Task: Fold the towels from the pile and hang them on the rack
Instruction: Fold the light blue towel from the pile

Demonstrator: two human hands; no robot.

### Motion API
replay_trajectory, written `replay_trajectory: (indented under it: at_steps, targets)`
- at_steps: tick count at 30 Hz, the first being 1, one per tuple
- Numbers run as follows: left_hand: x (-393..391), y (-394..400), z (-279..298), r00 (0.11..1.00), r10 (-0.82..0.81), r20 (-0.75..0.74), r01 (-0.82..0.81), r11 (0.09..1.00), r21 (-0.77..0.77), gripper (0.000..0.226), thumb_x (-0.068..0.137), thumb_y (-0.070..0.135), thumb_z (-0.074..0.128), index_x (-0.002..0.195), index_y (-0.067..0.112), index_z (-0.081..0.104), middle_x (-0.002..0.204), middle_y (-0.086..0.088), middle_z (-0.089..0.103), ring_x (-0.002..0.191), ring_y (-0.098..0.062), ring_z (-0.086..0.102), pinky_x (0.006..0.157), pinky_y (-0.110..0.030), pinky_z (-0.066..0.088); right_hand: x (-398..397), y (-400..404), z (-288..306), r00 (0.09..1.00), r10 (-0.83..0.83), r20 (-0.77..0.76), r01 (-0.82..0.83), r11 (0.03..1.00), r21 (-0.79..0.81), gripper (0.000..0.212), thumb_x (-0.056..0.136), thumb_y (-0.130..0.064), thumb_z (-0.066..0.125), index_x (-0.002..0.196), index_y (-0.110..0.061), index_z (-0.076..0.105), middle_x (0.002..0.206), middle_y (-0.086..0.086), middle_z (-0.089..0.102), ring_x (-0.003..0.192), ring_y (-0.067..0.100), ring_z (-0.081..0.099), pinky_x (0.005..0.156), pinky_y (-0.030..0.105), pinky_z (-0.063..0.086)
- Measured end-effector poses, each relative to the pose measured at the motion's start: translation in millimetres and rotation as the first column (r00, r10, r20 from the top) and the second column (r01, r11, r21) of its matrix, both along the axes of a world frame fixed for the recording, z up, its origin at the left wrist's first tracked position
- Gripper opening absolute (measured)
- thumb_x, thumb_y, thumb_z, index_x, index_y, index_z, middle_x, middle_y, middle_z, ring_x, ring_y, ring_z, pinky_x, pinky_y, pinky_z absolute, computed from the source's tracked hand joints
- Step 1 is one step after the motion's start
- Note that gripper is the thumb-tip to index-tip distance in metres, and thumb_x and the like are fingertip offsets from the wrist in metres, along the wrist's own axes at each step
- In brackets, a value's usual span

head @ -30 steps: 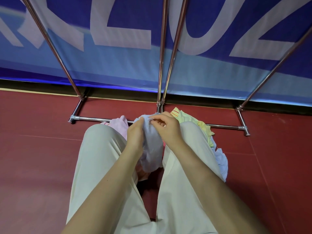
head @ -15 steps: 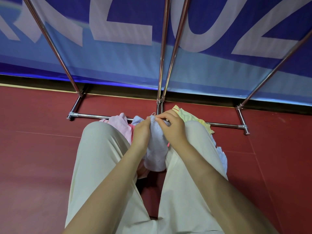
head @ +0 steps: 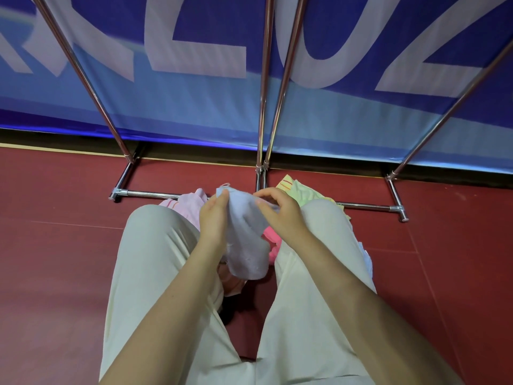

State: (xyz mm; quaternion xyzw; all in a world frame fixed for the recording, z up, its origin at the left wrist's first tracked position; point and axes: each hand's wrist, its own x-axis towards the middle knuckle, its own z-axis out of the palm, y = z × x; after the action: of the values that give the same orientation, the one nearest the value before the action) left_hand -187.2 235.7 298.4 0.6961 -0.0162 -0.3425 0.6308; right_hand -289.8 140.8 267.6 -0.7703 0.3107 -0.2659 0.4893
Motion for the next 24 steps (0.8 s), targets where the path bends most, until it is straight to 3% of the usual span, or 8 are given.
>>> replay_trajectory:
  at_steps: [3, 5, 9, 14, 17, 19, 22, 24]
  targets:
    - [10, 9, -8, 0.999, -0.003, 0.041, 0.005, 0.999, -0.033, 0.049, 0.078, 0.052, 0.055, 0.109, 0.016, 0.068, 0.142, 0.0, 0.051, 0.124, -0.02, 0.053, 0.107, -0.043, 0.041, -7, -4, -4, 0.982, 0.094, -0.165, -0.107, 0.992, -0.072, 0.03, 0.086, -0.017, 0.063, 0.115, -0.021, 0.062, 0.111, -0.01, 0.063, 0.099, 0.004, 0.057, 0.084, 0.016, 0.045]
    - [15, 12, -17, 0.999, -0.025, 0.045, 0.028, 0.998, -0.064, 0.073, 0.065, 0.062, 0.054, 0.124, 0.019, 0.063, 0.149, -0.001, 0.044, 0.13, -0.02, 0.049, 0.109, -0.047, 0.039, -10, -8, -11, 0.954, 0.11, -0.28, -0.149, 0.981, -0.121, 0.031, 0.085, -0.016, 0.061, 0.116, -0.021, 0.061, 0.108, -0.008, 0.063, 0.095, 0.008, 0.056, 0.08, 0.021, 0.045]
    - [15, 17, -11, 0.994, -0.065, 0.09, 0.072, 0.995, -0.073, 0.059, 0.07, 0.059, 0.053, 0.115, 0.024, 0.068, 0.145, -0.005, 0.049, 0.132, -0.021, 0.047, 0.11, -0.048, 0.039, -16, -12, -18, 0.913, 0.135, -0.385, -0.203, 0.969, -0.14, 0.004, 0.088, -0.009, 0.056, 0.089, -0.012, 0.058, 0.08, -0.002, 0.056, 0.076, 0.018, 0.049, 0.067, 0.03, 0.039]
    - [20, 22, 2, 0.994, 0.076, 0.08, -0.066, 0.991, -0.112, 0.027, 0.092, 0.034, 0.05, 0.106, 0.023, 0.07, 0.099, 0.007, 0.069, 0.096, -0.011, 0.062, 0.086, -0.028, 0.048, -22, -10, -7, 0.983, 0.103, -0.152, -0.104, 0.995, -0.004, 0.01, 0.093, -0.006, 0.056, 0.092, -0.01, 0.066, 0.073, -0.011, 0.054, 0.068, 0.0, 0.047, 0.067, 0.014, 0.037]
    - [18, 24, 2, 0.956, 0.099, 0.277, -0.072, 0.992, -0.108, 0.022, 0.1, 0.031, 0.044, 0.097, 0.024, 0.064, 0.085, 0.017, 0.059, 0.079, 0.005, 0.052, 0.073, -0.016, 0.04, -23, -9, 5, 1.0, 0.018, -0.006, -0.017, 0.994, 0.108, 0.013, 0.095, -0.008, 0.055, 0.086, -0.008, 0.065, 0.07, -0.003, 0.051, 0.065, 0.002, 0.043, 0.064, 0.021, 0.036]
    - [13, 23, -1, 0.909, 0.084, 0.408, -0.043, 0.993, -0.11, 0.026, 0.102, 0.027, 0.042, 0.08, 0.02, 0.054, 0.069, 0.014, 0.047, 0.064, 0.004, 0.043, 0.064, -0.013, 0.035, -24, -5, 13, 0.983, -0.129, 0.134, 0.104, 0.978, 0.18, 0.015, 0.095, -0.009, 0.054, 0.087, -0.013, 0.065, 0.071, 0.004, 0.053, 0.069, 0.004, 0.045, 0.064, 0.021, 0.037]
    - [3, 19, -5, 0.87, 0.032, 0.493, 0.028, 0.993, -0.115, 0.028, 0.104, 0.024, 0.04, 0.077, 0.021, 0.048, 0.068, 0.015, 0.045, 0.065, 0.005, 0.041, 0.061, -0.01, 0.034, -28, 0, 17, 0.924, -0.284, 0.255, 0.248, 0.954, 0.167, 0.02, 0.091, -0.018, 0.051, 0.09, -0.001, 0.061, 0.076, 0.026, 0.049, 0.07, 0.013, 0.043, 0.063, 0.025, 0.035]
    - [0, 17, -7, 0.872, 0.027, 0.489, 0.04, 0.991, -0.125, 0.026, 0.105, 0.025, 0.037, 0.084, 0.021, 0.052, 0.075, 0.016, 0.05, 0.069, 0.008, 0.044, 0.065, -0.008, 0.036, -29, 3, 17, 0.93, -0.285, 0.232, 0.273, 0.958, 0.082, 0.021, 0.091, -0.02, 0.049, 0.09, -0.002, 0.059, 0.066, 0.01, 0.045, 0.063, 0.006, 0.038, 0.059, 0.021, 0.033]
